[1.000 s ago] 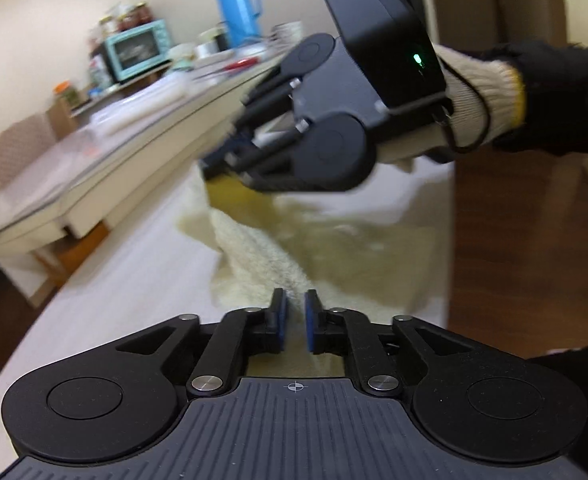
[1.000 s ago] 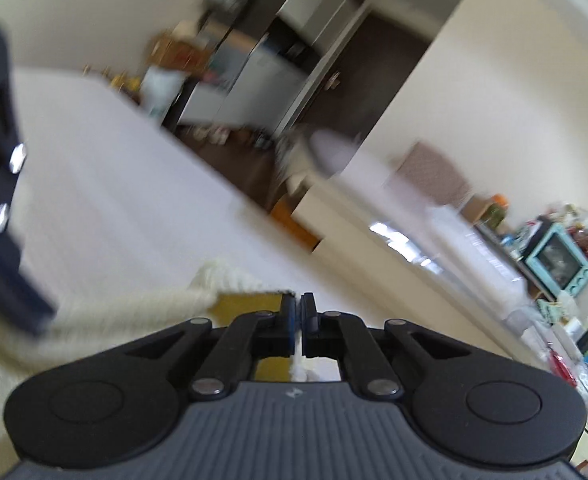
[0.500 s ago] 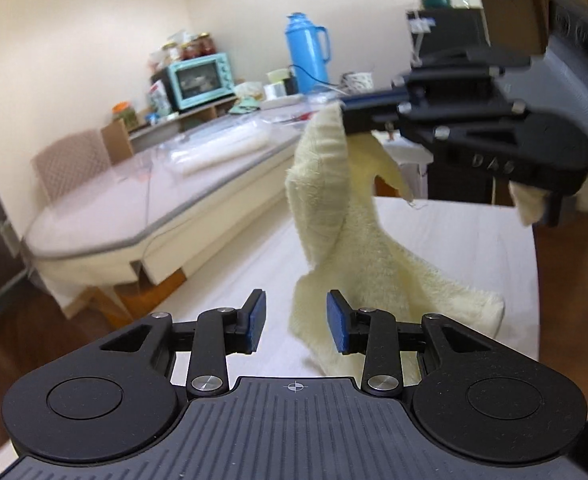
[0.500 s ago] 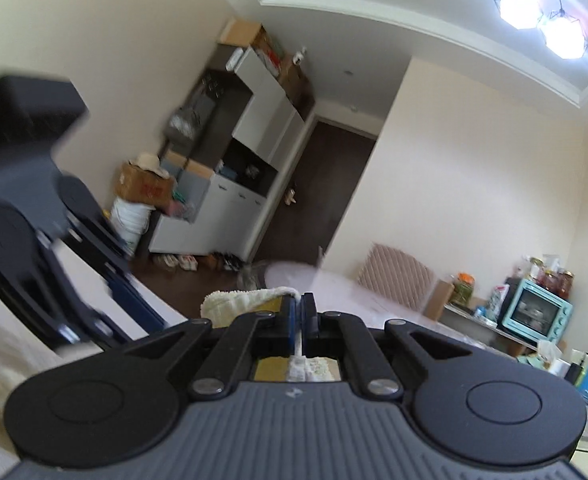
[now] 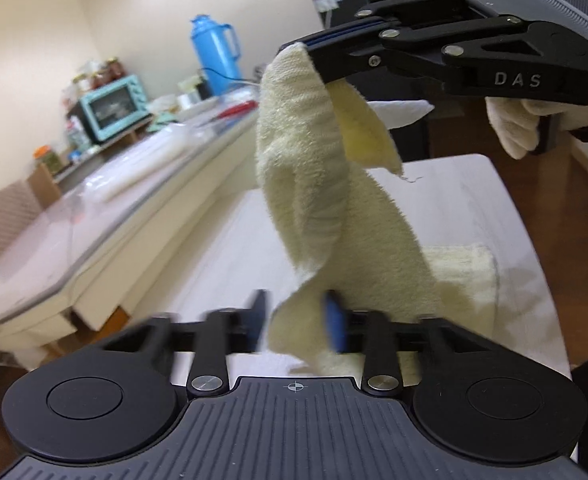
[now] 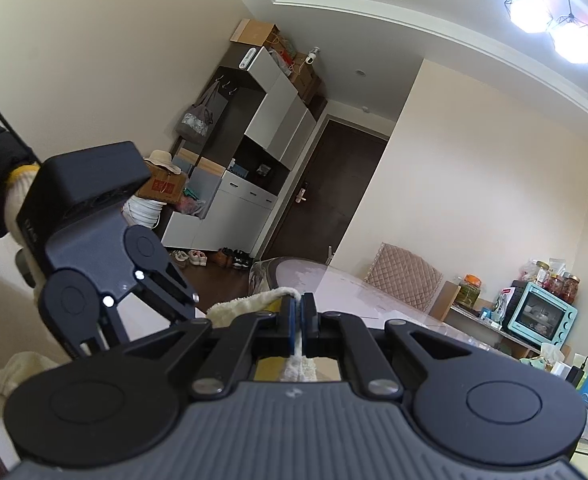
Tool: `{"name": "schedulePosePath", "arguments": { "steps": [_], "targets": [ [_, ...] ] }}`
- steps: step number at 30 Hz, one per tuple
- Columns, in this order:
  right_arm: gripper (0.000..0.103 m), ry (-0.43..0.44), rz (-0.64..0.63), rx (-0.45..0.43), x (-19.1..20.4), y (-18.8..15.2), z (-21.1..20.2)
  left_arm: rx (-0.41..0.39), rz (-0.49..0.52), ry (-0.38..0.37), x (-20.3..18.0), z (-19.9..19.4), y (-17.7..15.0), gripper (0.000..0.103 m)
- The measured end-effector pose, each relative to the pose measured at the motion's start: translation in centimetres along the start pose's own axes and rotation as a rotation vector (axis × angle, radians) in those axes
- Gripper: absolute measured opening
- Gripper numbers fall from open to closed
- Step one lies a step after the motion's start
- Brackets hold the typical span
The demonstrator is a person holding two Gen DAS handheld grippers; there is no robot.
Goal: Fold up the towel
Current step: 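Hold two towel corners with both grippers and lift the towel to unfold it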
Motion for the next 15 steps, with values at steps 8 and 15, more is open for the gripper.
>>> {"name": "schedulePosePath", "arguments": {
  "steps": [8, 15],
  "targets": [
    [0.004, -0.015, -0.019, 0.091, 0.7, -0.8, 1.3, 0.062, -0.057, 0.24, -0.6, -4.2, -1.5, 0.003],
    [0.005, 0.067, -0.048, 0.159, 4.0, -0.6, 5.3, 0.18, -0.113, 0.509, 0.7, -8.4, -2.3, 0.003]
  ]
}}
Point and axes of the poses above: each gripper's, at about its wrist camera, not at the fingertips, and z roughly the way its jaws point, x to its left, y to its top, the point moved 5 cm from there along z, roughly the way its jaws point, and after that the axes turned 15 degrees about -y, right-handed, at the moved point
